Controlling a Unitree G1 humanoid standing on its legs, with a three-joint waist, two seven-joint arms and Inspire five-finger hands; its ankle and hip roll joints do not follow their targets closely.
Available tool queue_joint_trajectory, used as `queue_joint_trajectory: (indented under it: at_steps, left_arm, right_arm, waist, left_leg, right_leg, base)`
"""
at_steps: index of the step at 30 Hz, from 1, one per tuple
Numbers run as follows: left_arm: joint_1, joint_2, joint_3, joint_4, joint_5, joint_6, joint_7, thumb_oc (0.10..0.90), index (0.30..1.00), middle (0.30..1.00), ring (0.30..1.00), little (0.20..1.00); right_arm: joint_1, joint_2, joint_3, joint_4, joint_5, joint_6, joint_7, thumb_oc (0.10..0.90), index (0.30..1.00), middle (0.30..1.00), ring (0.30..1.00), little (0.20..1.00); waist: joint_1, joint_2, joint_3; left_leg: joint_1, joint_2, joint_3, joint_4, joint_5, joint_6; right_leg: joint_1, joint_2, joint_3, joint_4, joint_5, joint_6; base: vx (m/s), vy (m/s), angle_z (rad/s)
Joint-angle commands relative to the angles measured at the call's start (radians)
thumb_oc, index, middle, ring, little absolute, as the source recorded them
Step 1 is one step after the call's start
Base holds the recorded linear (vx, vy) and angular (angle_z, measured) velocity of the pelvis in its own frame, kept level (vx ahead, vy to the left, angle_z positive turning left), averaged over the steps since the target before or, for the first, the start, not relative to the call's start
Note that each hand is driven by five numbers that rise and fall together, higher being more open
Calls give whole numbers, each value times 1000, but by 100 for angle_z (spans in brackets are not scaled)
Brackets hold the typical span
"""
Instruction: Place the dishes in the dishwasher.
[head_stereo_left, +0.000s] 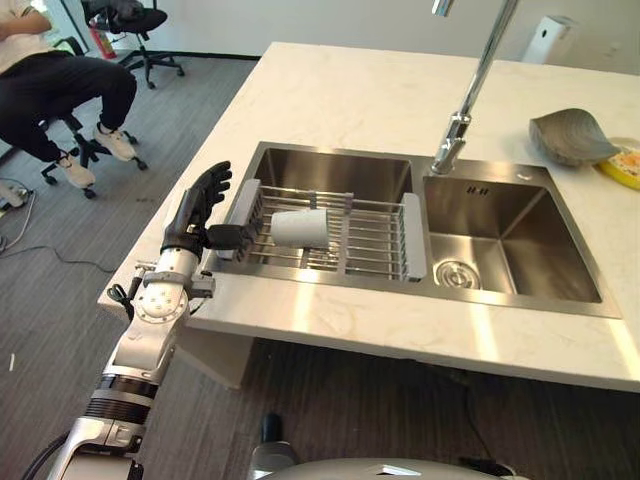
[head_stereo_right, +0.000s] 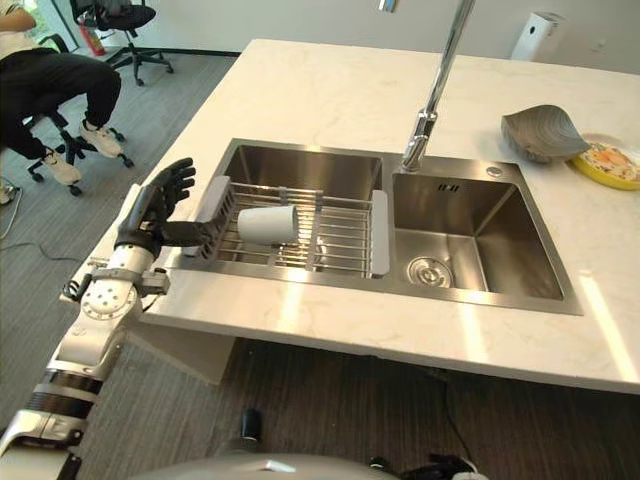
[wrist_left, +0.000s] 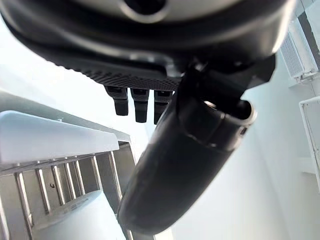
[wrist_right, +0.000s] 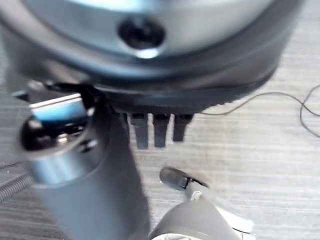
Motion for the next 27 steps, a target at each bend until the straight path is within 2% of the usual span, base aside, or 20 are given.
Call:
queue_joint_trajectory:
  at_steps: [1, 10, 11, 14, 18, 27]
  left_arm:
    - [-150, 42, 0, -45, 42, -98, 3, 800, 900, 900, 900, 900]
    - [-247, 204, -153, -45, 214, -85, -85, 800, 900, 900, 900, 900]
    - [-284, 227, -200, -31, 253, -83, -98, 800, 900, 900, 900, 900]
    - [-317, 254, -239, -13, 299, -81, -103, 800, 900, 900, 900, 900]
    - [-370, 277, -303, 34, 364, -84, -105, 800, 900, 900, 900, 900]
    - [-397, 270, -355, 139, 481, -72, -65, 800, 900, 900, 900, 900]
  right_arm:
    - [-44, -18, 39, -14, 13, -6, 10, 800, 900, 900, 900, 900]
    - [-29, -26, 50, -30, 20, -23, 42, 800, 900, 900, 900, 900]
    - [-41, -25, 54, -22, 20, -23, 41, 800, 900, 900, 900, 900]
    - [-43, -24, 58, -16, 21, -22, 46, 800, 900, 900, 900, 900]
    - [-45, -22, 61, 4, 14, -21, 49, 800, 900, 900, 900, 900]
    - [-50, -8, 63, 34, 17, -18, 38, 800, 900, 900, 900, 900]
  waist:
    - [22, 47, -14]
    - [-2, 56, -31]
    - [0, 56, -37]
    - [0, 56, -43]
    - [0, 53, -50]
    - [-7, 44, -55]
  left_leg:
    - [24, 29, -15, 11, -42, -26]
    - [69, 11, 11, 11, -69, -17]
    - [72, 8, 10, 11, -72, -14]
    - [74, 5, 11, 11, -75, -11]
    - [80, -2, 15, 11, -82, -8]
    - [85, -7, 23, 11, -92, -4]
  right_leg:
    - [-53, -14, -42, 18, -32, 56]
    - [-36, -27, -10, 18, -21, 70]
    - [-35, -31, -11, 18, -19, 72]
    - [-33, -34, -11, 18, -18, 74]
    - [-31, -40, -9, 18, -15, 80]
    - [-34, -48, -7, 18, -13, 85]
  base:
    - [29, 24, -10]
    - [45, 44, -14]
    - [28, 22, -9]
    - [22, 14, 0]
    - [31, 13, -1]
    - [12, 5, 0]
